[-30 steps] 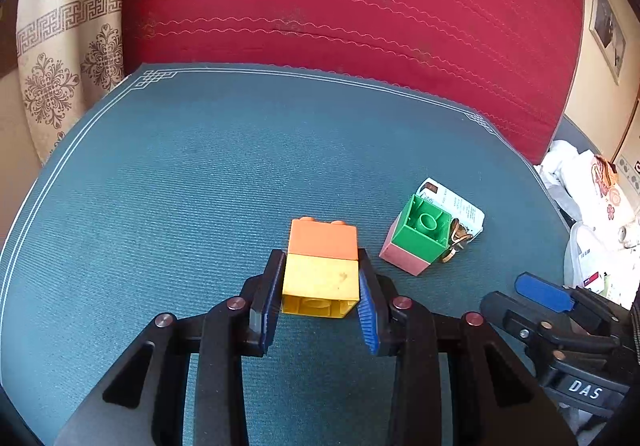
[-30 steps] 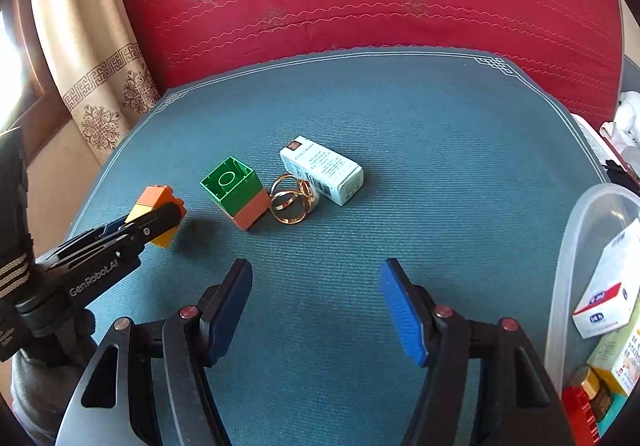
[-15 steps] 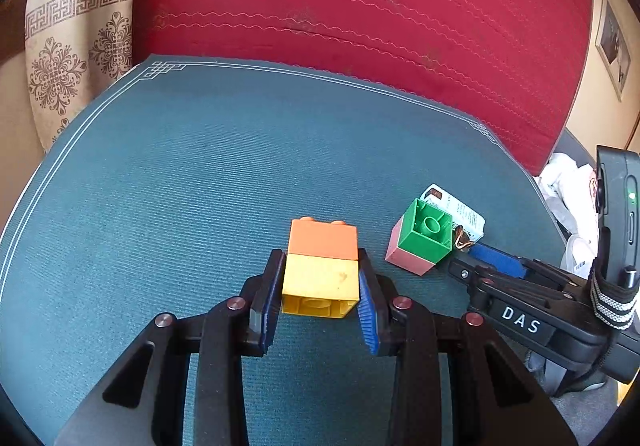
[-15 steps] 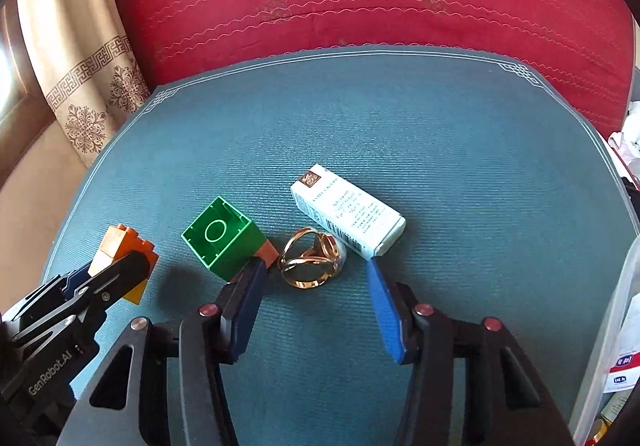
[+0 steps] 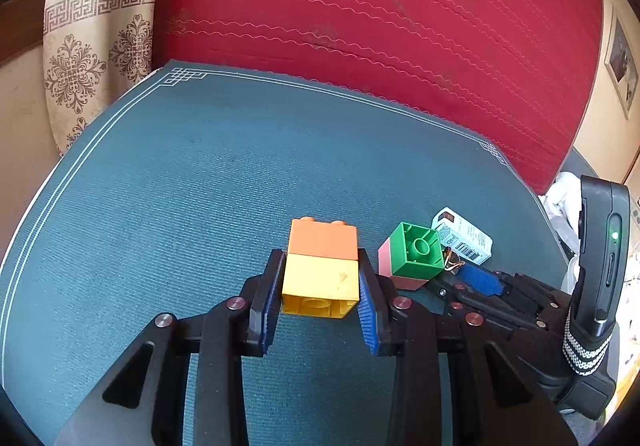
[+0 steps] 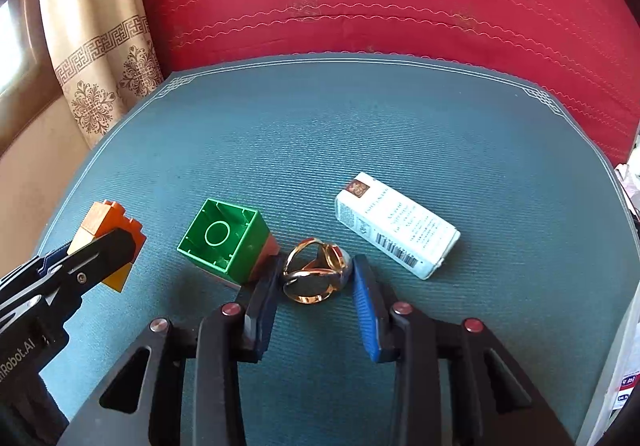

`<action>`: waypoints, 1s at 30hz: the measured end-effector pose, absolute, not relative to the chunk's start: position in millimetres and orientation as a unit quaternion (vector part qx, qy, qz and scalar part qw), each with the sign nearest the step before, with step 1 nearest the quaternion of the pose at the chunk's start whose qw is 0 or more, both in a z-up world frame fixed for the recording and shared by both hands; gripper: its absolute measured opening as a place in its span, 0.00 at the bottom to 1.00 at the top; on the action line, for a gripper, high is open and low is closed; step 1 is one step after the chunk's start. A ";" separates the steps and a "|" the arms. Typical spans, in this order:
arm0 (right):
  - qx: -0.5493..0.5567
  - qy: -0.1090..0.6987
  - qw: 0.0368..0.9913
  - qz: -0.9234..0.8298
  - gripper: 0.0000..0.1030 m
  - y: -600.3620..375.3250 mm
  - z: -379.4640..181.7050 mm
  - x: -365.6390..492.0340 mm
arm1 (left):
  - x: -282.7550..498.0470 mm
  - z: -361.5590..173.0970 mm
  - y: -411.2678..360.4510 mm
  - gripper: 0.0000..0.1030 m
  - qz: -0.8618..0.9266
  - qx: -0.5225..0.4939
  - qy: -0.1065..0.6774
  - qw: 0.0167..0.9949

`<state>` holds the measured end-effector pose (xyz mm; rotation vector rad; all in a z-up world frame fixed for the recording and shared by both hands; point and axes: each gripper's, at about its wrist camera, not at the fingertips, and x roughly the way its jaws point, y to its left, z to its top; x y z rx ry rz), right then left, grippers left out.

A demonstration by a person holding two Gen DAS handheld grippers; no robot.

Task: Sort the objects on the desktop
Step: 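Grasp the gold key ring with the right gripper while the left gripper holds the brick, then carry the yellow-orange brick and gold key ring over the clear bowl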

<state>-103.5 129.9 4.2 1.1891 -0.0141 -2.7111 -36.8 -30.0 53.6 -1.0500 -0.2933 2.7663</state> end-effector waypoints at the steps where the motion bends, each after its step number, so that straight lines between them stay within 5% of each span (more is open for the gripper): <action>1: 0.400 -0.004 0.093 -0.912 0.38 128.7 4.1 -102.6 | -36.1 54.9 -30.6 0.36 0.928 -0.350 -0.099 0.083; 30: 0.356 -0.060 0.055 -0.931 0.38 186.2 48.9 -1.7 | -4.8 71.5 11.3 0.35 0.942 -0.309 -0.038 0.123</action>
